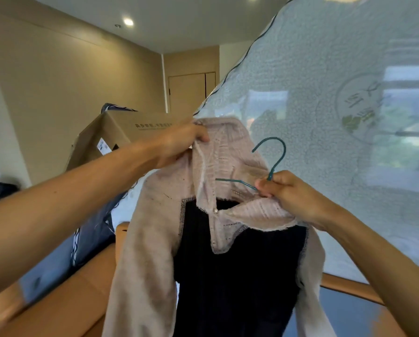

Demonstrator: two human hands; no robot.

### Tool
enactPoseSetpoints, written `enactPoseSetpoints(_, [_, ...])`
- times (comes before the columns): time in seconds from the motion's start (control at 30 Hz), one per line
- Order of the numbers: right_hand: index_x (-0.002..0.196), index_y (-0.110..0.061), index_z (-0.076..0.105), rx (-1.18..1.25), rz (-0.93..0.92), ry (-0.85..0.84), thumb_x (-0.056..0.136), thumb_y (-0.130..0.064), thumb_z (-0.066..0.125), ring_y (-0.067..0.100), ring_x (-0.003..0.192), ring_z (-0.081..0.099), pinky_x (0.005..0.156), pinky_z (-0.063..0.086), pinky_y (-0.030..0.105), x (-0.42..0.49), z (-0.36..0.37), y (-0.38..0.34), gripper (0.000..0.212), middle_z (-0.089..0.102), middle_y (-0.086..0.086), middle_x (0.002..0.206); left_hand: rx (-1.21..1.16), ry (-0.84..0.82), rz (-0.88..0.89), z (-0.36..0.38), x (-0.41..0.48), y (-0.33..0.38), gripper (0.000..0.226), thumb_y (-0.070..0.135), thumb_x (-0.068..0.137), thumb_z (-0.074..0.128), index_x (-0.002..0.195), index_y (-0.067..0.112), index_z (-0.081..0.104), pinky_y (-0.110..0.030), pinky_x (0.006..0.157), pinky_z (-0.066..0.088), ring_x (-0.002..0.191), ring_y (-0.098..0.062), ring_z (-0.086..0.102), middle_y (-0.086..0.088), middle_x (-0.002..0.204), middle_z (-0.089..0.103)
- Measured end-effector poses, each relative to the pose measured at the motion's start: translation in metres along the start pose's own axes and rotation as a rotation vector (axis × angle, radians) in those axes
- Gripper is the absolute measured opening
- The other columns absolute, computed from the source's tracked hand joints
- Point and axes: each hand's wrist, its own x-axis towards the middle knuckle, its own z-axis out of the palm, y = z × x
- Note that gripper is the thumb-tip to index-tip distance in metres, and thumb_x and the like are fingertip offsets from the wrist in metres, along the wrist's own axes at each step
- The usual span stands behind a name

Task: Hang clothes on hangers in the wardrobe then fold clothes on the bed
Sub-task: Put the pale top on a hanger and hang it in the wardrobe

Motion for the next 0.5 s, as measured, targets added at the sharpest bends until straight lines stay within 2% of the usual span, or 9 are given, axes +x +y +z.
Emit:
enactPoseSetpoints(0.1, [0.060,-0.019,0.039,0.005,-0.002,0.068,0.102,-0.026,0.053,0.017,0.053,0.024,0.055,0.021,0.033,-0.004,-0.011,-0.003,0.045,0.029,-0.001,0.057,0.073,-0.048,-0.009,-0.007,-0.001,-0.015,0.014,0.017,0.096,0.051,0.099,0.014,0.064,-0.030,0.075,0.050,0.087,-0.024,0.060,-0.005,0.092,0.065])
enactPoseSetpoints(0.13, [0.059,-0.019,0.039,-0.005,-0.004,0.071,0.100,-0.028,0.054,0.018,0.054,0.024,0.056,0.021,0.034,-0.005,-0.013,-0.004,0.045,0.029,-0.001,0.056,0.070,-0.067,0.002,-0.008,-0.001,-0.019,0.018,0.018,0.098,0.050,0.102,0.019,0.068,-0.029,0.078,0.050,0.092,-0.022,0.062,0.001,0.099,0.067])
enactPoseSetpoints(0.2, [0.058,-0.018,0.037,-0.038,-0.009,0.065,0.100,-0.028,0.055,0.016,0.050,0.022,0.055,0.020,0.034,-0.007,-0.011,-0.007,0.047,0.028,-0.005,0.052,0.139,-0.089,0.017,-0.009,-0.002,-0.029,0.027,0.025,0.101,0.050,0.120,0.033,0.067,-0.033,0.094,0.048,0.109,-0.018,0.060,0.010,0.120,0.064])
enactPoseSetpoints(0.23, [0.058,-0.017,0.037,-0.065,-0.007,0.072,0.101,-0.027,0.054,0.016,0.047,0.021,0.054,0.020,0.033,-0.009,-0.010,-0.010,0.048,0.027,-0.007,0.050,0.214,-0.090,0.017,-0.009,-0.004,-0.035,0.029,0.031,0.101,0.050,0.126,0.034,0.064,-0.032,0.094,0.047,0.111,-0.015,0.058,0.011,0.124,0.061])
enactPoseSetpoints(0.27, [0.058,-0.016,0.037,-0.093,-0.004,0.084,0.101,-0.026,0.053,0.014,0.045,0.021,0.052,0.020,0.032,-0.011,-0.009,-0.012,0.047,0.026,-0.009,0.048,0.285,-0.099,0.022,-0.008,-0.007,-0.041,0.029,0.038,0.102,0.050,0.126,0.033,0.064,-0.028,0.089,0.045,0.107,-0.009,0.057,0.013,0.121,0.061])
enactPoseSetpoints(0.33, [0.057,-0.016,0.036,-0.156,0.006,0.130,0.101,-0.026,0.053,0.009,0.039,0.022,0.048,0.020,0.028,-0.014,-0.008,-0.018,0.048,0.027,-0.012,0.043,0.412,-0.117,0.074,-0.004,-0.013,-0.054,0.034,0.058,0.097,0.049,0.106,0.031,0.068,-0.025,0.077,0.043,0.088,0.002,0.055,0.021,0.097,0.062])
enactPoseSetpoints(0.37, [0.057,-0.016,0.036,-0.187,0.013,0.160,0.100,-0.025,0.053,0.007,0.037,0.023,0.047,0.021,0.027,-0.015,-0.008,-0.022,0.047,0.028,-0.012,0.040,0.478,-0.094,0.136,-0.003,-0.018,-0.060,0.042,0.069,0.091,0.049,0.095,0.030,0.067,-0.028,0.075,0.042,0.080,0.001,0.056,0.021,0.086,0.061])
enactPoseSetpoints(0.4, [0.057,-0.015,0.038,-0.213,0.019,0.184,0.100,-0.024,0.053,0.005,0.035,0.024,0.046,0.022,0.027,-0.015,-0.010,-0.024,0.046,0.029,-0.012,0.039,0.542,-0.046,0.206,-0.001,-0.024,-0.066,0.052,0.078,0.083,0.048,0.092,0.030,0.066,-0.031,0.076,0.045,0.079,-0.001,0.058,0.019,0.084,0.062])
enactPoseSetpoints(0.5, [0.062,-0.012,0.046,-0.249,0.060,0.241,0.100,-0.025,0.053,0.005,0.033,0.026,0.047,0.023,0.026,-0.017,-0.017,-0.025,0.041,0.031,-0.010,0.036,0.730,0.202,0.425,-0.002,-0.038,-0.078,0.073,0.090,0.070,0.048,0.112,0.031,0.061,-0.036,0.083,0.052,0.098,-0.008,0.059,0.016,0.108,0.061])
